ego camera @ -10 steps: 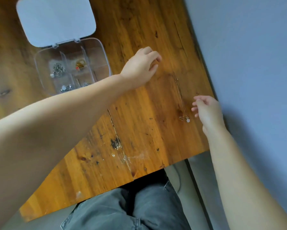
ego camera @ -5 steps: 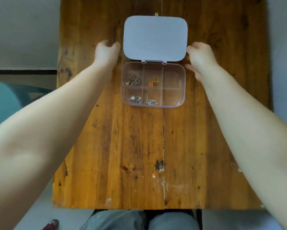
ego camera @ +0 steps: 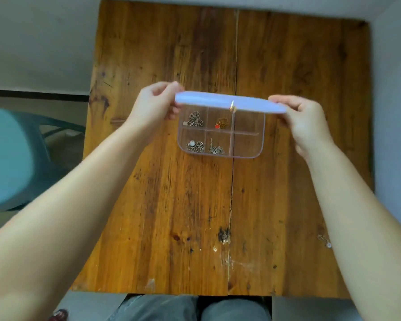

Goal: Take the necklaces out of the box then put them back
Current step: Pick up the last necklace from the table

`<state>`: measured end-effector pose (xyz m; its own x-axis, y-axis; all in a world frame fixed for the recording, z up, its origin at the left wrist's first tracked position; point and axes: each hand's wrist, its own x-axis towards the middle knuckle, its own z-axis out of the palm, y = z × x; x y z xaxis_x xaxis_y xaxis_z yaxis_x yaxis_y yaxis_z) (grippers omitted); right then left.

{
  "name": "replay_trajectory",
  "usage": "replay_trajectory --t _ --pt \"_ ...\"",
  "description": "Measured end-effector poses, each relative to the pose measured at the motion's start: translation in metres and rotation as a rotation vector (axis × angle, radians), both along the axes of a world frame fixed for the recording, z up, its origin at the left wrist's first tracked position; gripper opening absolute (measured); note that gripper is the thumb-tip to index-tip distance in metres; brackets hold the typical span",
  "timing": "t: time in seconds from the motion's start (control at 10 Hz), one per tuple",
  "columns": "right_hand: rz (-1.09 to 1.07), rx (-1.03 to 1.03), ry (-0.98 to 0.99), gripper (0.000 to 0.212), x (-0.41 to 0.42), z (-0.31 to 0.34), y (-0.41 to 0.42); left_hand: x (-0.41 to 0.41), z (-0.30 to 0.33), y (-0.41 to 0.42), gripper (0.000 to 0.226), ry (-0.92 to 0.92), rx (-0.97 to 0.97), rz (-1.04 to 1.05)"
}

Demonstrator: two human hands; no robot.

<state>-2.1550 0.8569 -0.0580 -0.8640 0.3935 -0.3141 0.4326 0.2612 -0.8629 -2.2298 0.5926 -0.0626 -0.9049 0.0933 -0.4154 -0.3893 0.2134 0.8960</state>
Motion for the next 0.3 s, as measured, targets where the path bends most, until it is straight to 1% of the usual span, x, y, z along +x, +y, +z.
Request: replay_trajectory --t 0.1,0.2,0.3 --pt "0.054 0.102 -0.094 0.03 0.022 -0.011 -0.008 0.027 -0.01 -0.001 0.016 0.069 -0.223 -0.07" --pt "0.118 0.267 -0.055 0.031 0.032 -0.02 -0.018 0.041 -0.018 0.002 0.028 0.29 -0.537 -0.207" --pt "0.159 0.299 -0.062 0.036 0.034 -0.021 -0.026 0.039 -0.016 0.007 0.033 0.428 -0.817 -0.355"
